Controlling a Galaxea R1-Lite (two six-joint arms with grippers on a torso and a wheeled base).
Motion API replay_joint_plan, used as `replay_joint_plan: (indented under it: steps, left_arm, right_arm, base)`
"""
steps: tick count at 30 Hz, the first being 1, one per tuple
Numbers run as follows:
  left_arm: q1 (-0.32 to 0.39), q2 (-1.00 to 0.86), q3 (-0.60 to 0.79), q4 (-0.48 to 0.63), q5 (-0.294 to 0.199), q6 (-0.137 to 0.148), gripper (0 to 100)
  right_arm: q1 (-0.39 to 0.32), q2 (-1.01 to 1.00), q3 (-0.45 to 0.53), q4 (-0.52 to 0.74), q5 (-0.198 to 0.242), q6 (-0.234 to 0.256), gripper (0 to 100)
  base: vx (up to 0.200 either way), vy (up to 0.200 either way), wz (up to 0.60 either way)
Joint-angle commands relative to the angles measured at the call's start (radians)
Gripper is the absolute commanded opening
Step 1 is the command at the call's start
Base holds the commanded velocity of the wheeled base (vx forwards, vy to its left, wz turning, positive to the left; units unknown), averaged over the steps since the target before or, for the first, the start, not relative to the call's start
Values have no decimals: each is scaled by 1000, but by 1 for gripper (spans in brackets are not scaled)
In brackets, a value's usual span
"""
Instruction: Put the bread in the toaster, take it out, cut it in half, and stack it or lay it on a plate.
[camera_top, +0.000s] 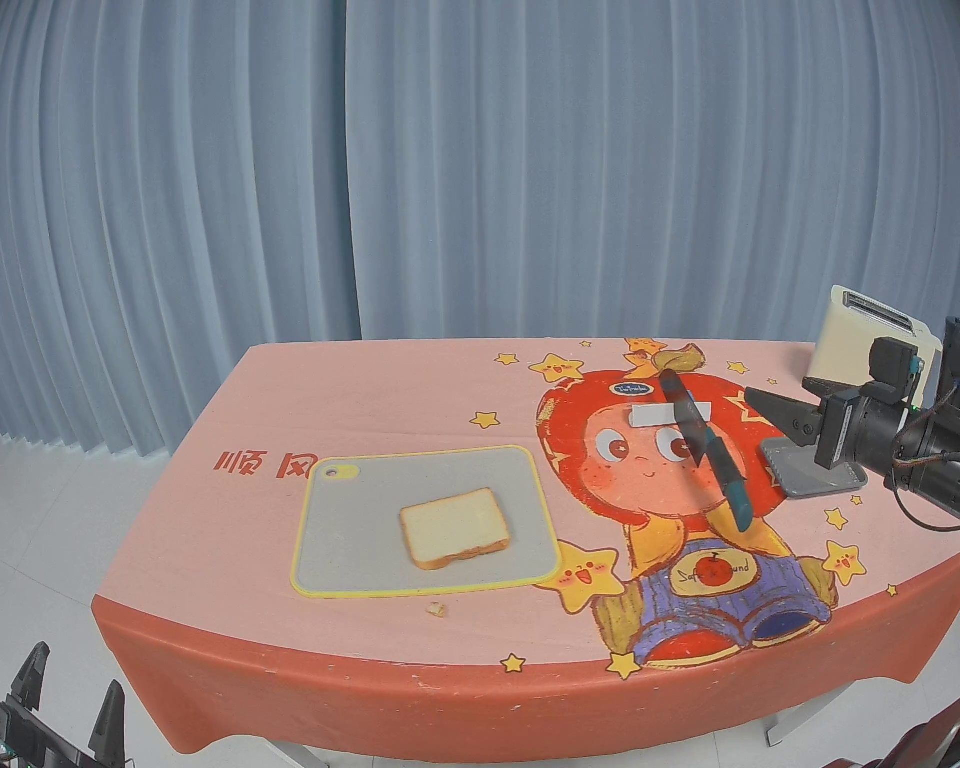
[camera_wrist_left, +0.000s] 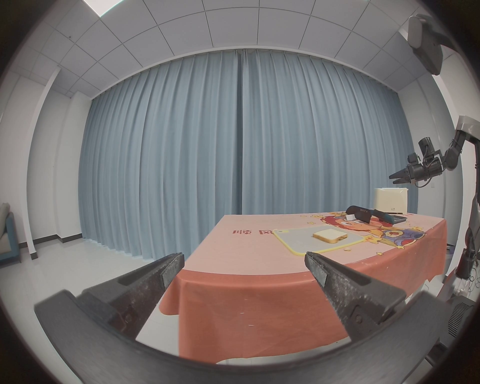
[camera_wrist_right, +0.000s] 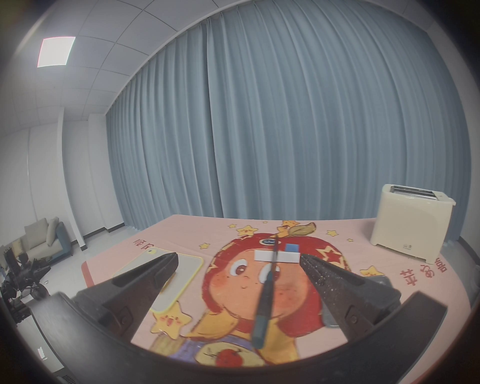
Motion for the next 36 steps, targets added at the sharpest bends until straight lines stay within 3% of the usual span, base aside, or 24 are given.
replay_joint_plan:
  steps: [1,5,20,31,36]
  left_arm:
    - [0,-16,18,0,0,0,100]
    - [0,-16,18,0,0,0,100]
    - [0,-16,18,-2,-2,0,100]
    - [0,-16,18,-2,-2,0,100]
    - [0,-16,18,-2,-2,0,100]
  right_arm:
    - [-14,7,-2,0,1,-6,100]
    - [-19,25,1,0,-1,-9,100]
    - [-16,66,11,-2,-4,-19,100]
    - [-11,97,1,-32,-65,-19,100]
    - [-13,178,12,-183,-142,-22,100]
  base:
    - [0,-200,0]
    - [0,-200,0]
    - [0,0,0]
    - [0,0,0]
    - [0,0,0]
